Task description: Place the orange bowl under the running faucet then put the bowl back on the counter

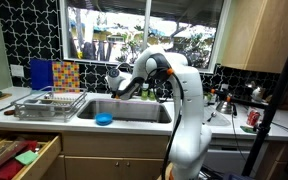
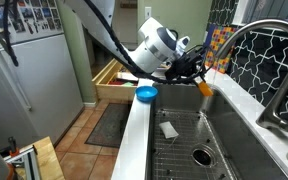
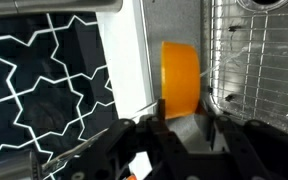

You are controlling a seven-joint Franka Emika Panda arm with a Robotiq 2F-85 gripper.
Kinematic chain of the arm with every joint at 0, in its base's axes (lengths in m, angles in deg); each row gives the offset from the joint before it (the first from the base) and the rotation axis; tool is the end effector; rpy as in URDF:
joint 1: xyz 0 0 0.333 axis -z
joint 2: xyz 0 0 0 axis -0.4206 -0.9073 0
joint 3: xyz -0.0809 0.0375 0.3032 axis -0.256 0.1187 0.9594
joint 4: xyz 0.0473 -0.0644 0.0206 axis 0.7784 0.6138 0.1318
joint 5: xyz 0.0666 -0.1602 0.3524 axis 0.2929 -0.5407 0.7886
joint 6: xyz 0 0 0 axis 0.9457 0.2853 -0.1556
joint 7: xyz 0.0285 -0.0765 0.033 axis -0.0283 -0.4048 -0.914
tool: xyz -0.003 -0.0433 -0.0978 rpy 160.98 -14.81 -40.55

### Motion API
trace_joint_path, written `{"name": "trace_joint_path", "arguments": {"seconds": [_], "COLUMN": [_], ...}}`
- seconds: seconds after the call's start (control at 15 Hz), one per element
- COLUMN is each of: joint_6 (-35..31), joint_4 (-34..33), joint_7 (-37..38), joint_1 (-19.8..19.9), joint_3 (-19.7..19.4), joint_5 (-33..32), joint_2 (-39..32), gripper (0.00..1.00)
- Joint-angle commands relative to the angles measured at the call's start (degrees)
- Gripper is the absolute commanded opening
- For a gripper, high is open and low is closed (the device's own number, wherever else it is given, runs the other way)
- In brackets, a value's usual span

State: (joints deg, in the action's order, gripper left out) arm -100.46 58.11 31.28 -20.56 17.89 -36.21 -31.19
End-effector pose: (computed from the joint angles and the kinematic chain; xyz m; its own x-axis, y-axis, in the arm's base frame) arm 0.6336 -0.1118 0.4089 0.7308 0.6653 0.1525 0.3550 -0.5612 0.7477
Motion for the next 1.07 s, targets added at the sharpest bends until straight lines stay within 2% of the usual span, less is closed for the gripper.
{"name": "trace_joint_path", "arguments": {"seconds": [0.0, 0.27, 0.53, 1.0], "joint_6": [-3.9, -4.4, -3.0, -3.4], "joint_4": [-3.0, -4.8, -5.6, -4.7], "joint_7": [9.6, 17.9, 22.0, 24.2], "joint_1": [-1.4, -1.7, -1.4, -1.2], "joint_3": [-2.0, -2.3, -2.2, -1.8], "joint_5": [-9.5, -17.3, -21.6, -24.7], "joint_2": [-2.2, -3.3, -4.0, -3.7], "gripper": [0.10, 0.10, 0.10, 0.10]}}
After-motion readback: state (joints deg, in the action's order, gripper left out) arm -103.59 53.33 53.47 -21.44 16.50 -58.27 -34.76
